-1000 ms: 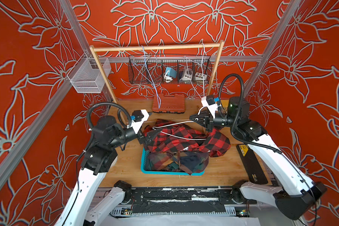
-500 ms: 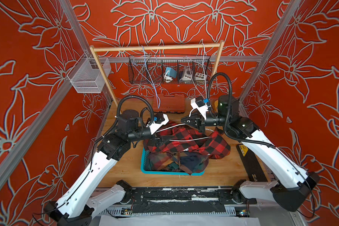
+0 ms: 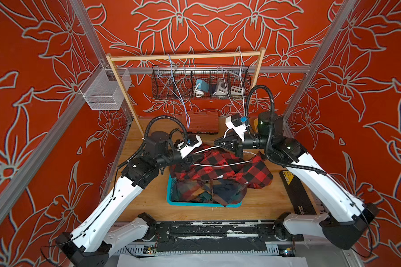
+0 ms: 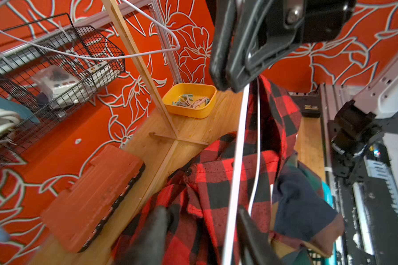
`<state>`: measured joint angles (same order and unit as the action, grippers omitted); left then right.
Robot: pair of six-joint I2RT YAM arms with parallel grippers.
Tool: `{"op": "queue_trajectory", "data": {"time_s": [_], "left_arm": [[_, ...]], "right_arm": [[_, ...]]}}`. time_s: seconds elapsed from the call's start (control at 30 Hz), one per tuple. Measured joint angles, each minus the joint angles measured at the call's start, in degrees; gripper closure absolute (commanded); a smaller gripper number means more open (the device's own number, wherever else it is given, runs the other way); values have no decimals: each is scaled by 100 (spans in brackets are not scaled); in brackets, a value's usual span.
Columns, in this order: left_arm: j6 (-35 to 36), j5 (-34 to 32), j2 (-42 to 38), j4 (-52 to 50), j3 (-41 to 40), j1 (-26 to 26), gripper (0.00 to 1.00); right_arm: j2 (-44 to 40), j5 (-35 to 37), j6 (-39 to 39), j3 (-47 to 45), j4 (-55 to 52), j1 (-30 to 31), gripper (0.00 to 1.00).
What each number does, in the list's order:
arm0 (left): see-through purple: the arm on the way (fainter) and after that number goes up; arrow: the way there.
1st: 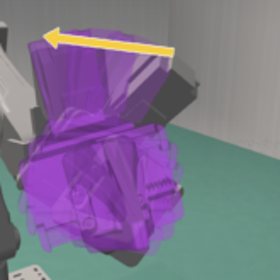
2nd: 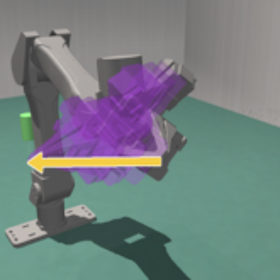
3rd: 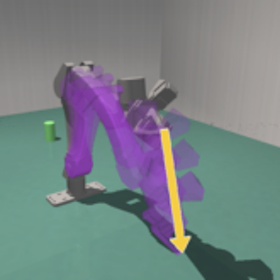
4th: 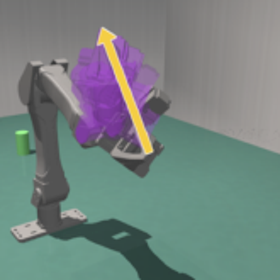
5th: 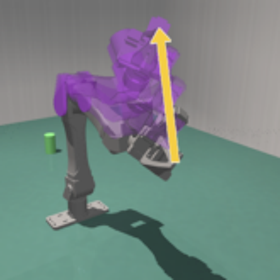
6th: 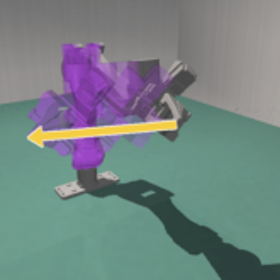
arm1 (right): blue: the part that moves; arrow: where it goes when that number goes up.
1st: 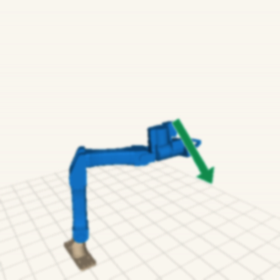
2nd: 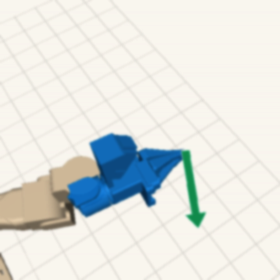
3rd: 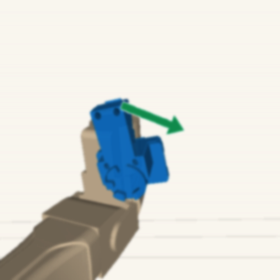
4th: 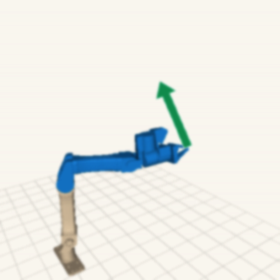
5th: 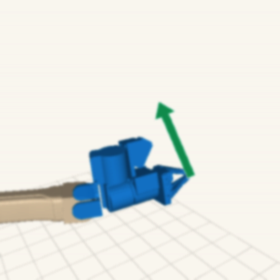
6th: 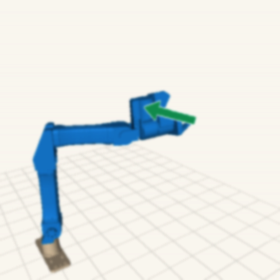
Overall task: Remove the clothespins securing long-sleeve shirts to the hanger
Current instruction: Remove the long-sleeve shirt from the hanger.
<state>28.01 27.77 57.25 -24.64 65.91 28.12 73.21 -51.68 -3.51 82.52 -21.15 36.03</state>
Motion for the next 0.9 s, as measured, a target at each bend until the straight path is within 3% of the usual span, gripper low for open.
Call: {"op": "queue_trajectory", "data": {"time_s": [0.2,0.33,0.4,0.47,0.67,0.77,0.9], "left_arm": [[79,-28,-387,-24,-120,39,100],[140,-31,-588,-57,-214,85,100],[160,-74,-627,-57,-216,87,100],[175,-155,-664,-72,-216,87,100],[243,-503,-804,-149,-157,101,100],[289,-566,-813,-179,-70,140,100],[308,-566,-813,-177,-7,197,100]], "right_arm": [[-22,0,-11,-2,140,0,100],[-24,-92,-7,-9,201,37,100],[-28,-92,-2,-22,223,39,83],[-52,-42,17,-83,262,46,72],[-280,203,96,-302,146,39,51],[-433,229,258,-470,164,-129,46],[-752,55,693,-964,262,-789,43]]}}
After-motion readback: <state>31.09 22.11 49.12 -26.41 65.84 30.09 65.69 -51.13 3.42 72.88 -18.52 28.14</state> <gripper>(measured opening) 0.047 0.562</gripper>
